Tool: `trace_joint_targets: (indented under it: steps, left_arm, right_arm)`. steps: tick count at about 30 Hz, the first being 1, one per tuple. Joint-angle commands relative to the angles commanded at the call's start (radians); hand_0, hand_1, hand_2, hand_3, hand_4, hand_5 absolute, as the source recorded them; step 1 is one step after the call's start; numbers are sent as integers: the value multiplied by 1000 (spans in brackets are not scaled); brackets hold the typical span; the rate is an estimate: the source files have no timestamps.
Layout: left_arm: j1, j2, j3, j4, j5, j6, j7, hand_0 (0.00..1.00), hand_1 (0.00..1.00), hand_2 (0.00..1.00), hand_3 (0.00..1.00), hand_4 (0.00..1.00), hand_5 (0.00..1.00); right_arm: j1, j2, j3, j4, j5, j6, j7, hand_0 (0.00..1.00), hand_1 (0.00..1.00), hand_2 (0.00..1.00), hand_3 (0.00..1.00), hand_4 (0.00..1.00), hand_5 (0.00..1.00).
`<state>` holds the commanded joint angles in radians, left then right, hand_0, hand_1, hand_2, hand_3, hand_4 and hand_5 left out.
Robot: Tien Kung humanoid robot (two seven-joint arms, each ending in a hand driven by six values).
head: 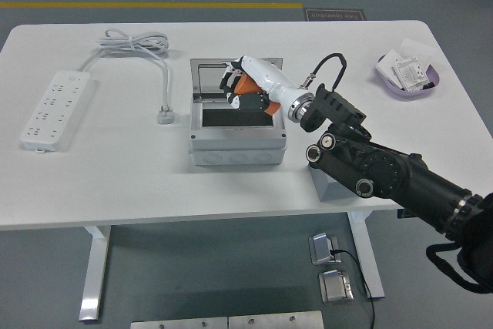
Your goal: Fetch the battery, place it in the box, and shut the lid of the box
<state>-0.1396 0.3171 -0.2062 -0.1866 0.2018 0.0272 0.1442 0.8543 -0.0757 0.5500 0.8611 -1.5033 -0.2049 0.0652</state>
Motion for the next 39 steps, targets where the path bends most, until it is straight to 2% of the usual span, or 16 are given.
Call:
trace_joint_targets:
  steps: [6,12,16,17,22,23,27,28,39]
  left_arm:
    - [-16,-4,-10,-1,25,-2,5,631,680,639,621,666,194]
    - [-30,-8,-13,-2,40,-4,7,631,680,639,620,665,193]
    - [-36,-9,-12,-2,47,-5,7,631,680,639,620,665,193]
    - [-37,-9,-11,-2,47,-5,7,631,680,638,621,665,195]
    - [-43,-10,-5,-2,46,-5,5,631,680,638,621,665,195]
    - [-44,-10,-5,-2,47,-6,5,631,680,639,622,666,193]
    - [-47,-13,-8,-2,54,-7,7,631,680,639,622,666,193]
    - [-47,-13,-10,-2,57,-7,8,630,680,637,621,664,195]
    - [-47,-13,-27,-1,77,-9,15,630,679,637,621,664,195]
  right_arm:
    - [19,20,-62,-51,40,-7,30,103,202,330,334,2,2]
    - [39,25,-110,-96,31,33,72,103,205,331,335,2,2]
    - [51,22,-129,-114,34,26,107,103,205,331,335,2,2]
    - [54,22,-133,-117,37,23,114,260,337,475,502,230,19]
    - [66,21,-152,-124,56,8,143,260,337,475,502,230,19]
    - [68,22,-156,-124,60,5,148,418,488,606,669,266,164]
    - [72,24,-165,-125,73,-7,165,418,488,606,669,266,164]
    - [72,25,-165,-125,75,-11,170,436,481,595,677,388,207]
    - [68,16,-150,-126,101,-30,204,423,456,581,670,418,224]
